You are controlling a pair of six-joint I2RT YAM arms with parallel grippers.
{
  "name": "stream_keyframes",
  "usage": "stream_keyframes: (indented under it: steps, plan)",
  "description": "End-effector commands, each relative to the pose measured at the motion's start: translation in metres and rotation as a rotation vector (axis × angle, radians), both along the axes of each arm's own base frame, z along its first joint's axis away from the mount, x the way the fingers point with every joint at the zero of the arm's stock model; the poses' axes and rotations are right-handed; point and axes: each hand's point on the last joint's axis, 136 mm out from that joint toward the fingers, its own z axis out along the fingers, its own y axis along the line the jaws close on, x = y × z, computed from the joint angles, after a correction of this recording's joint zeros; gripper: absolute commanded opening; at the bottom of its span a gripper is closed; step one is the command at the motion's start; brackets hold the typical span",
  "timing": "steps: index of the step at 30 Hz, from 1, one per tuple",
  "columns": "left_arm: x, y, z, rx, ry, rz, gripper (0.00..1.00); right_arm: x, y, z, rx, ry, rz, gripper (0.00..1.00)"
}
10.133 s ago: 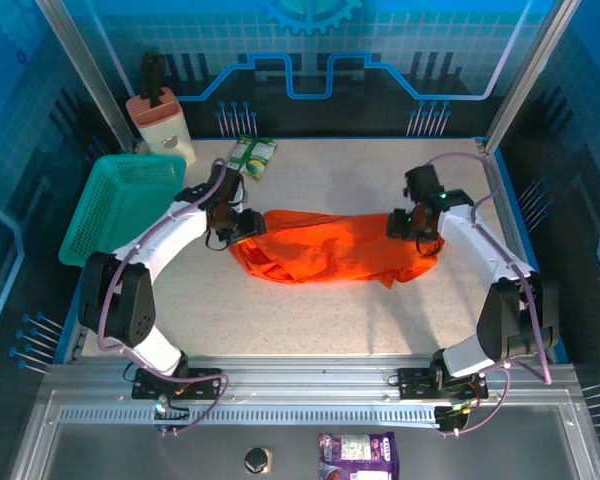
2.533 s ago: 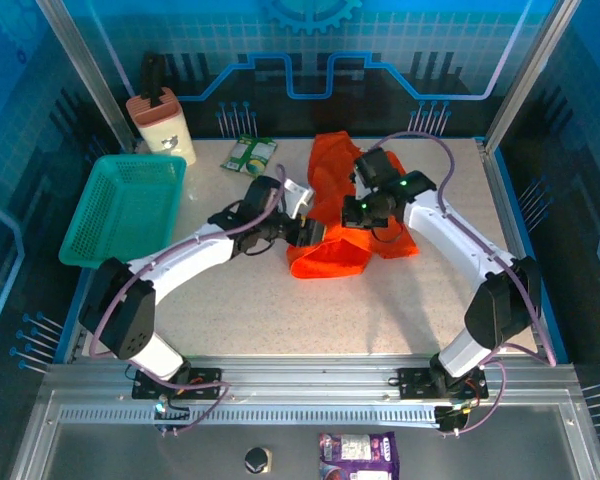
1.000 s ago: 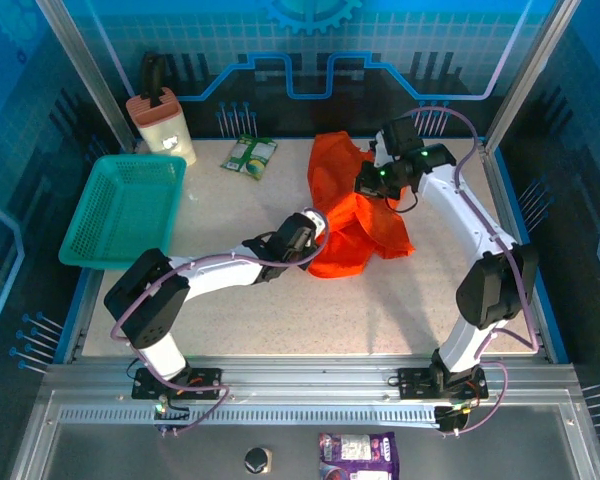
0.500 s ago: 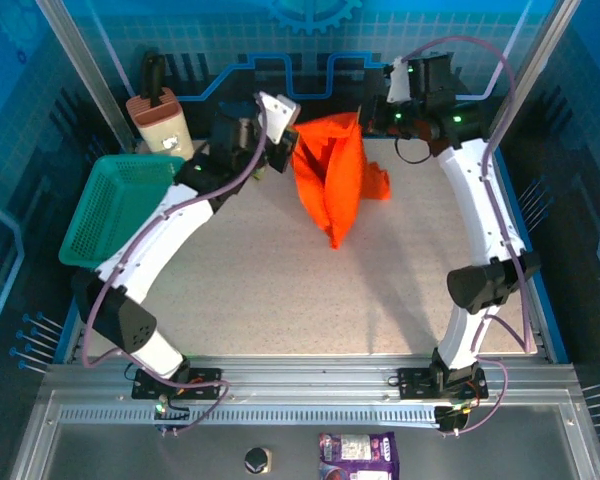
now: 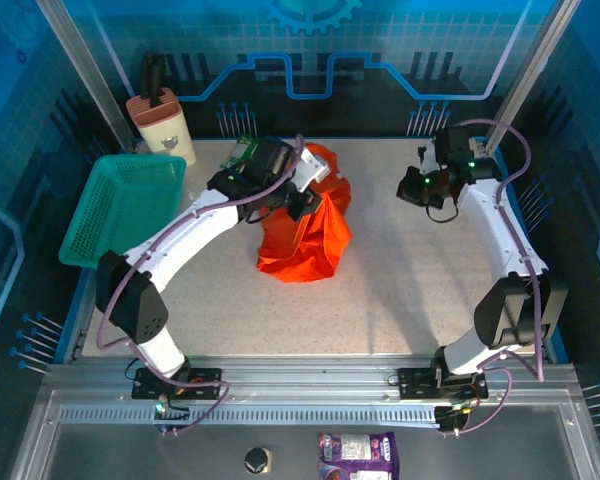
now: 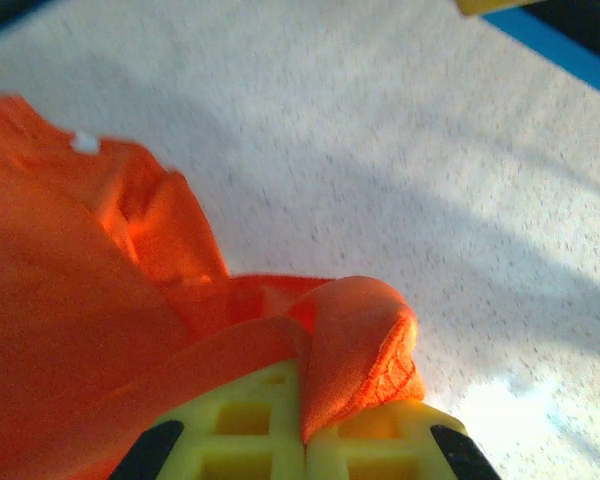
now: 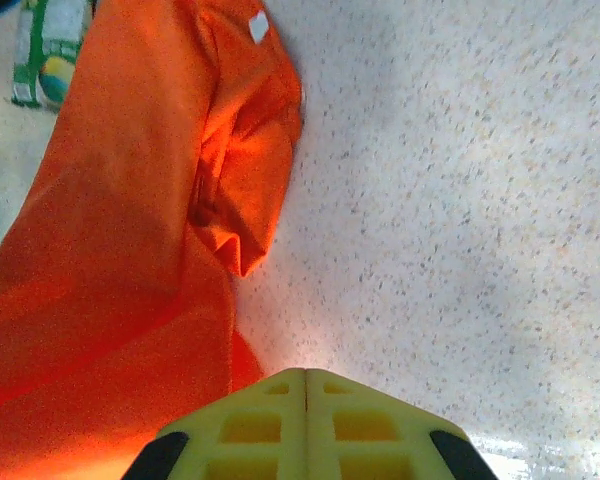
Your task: Fold the inside-out t-shirt
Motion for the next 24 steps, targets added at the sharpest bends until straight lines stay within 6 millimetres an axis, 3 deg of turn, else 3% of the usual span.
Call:
stream_keyframes:
  steps: [1, 9, 15, 18, 21, 24]
  plan:
    - [0.001, -0.004, 0.016, -0.059, 0.021, 0.03, 0.0, -0.002, 0.025, 0.013, 0.072, -0.067, 0.096, 0.0]
    - [0.016, 0.004, 0.018, 0.003, 0.017, 0.105, 0.0, -0.049, 0.114, 0.002, 0.162, -0.181, 0.258, 0.06]
    - [0.018, 0.007, 0.033, -0.008, 0.003, 0.117, 0.0, -0.072, 0.185, -0.007, 0.142, -0.453, 0.312, 0.13]
    - [0.017, 0.007, 0.04, -0.021, -0.005, 0.12, 0.0, -0.069, 0.215, -0.023, 0.08, -0.608, 0.344, 0.12]
    - [0.014, 0.007, 0.048, -0.04, -0.005, 0.124, 0.0, -0.049, 0.233, -0.036, 0.053, -0.701, 0.317, 0.11]
    - [0.006, 0.008, 0.058, -0.067, -0.002, 0.118, 0.0, -0.02, 0.24, -0.052, 0.007, -0.72, 0.249, 0.09]
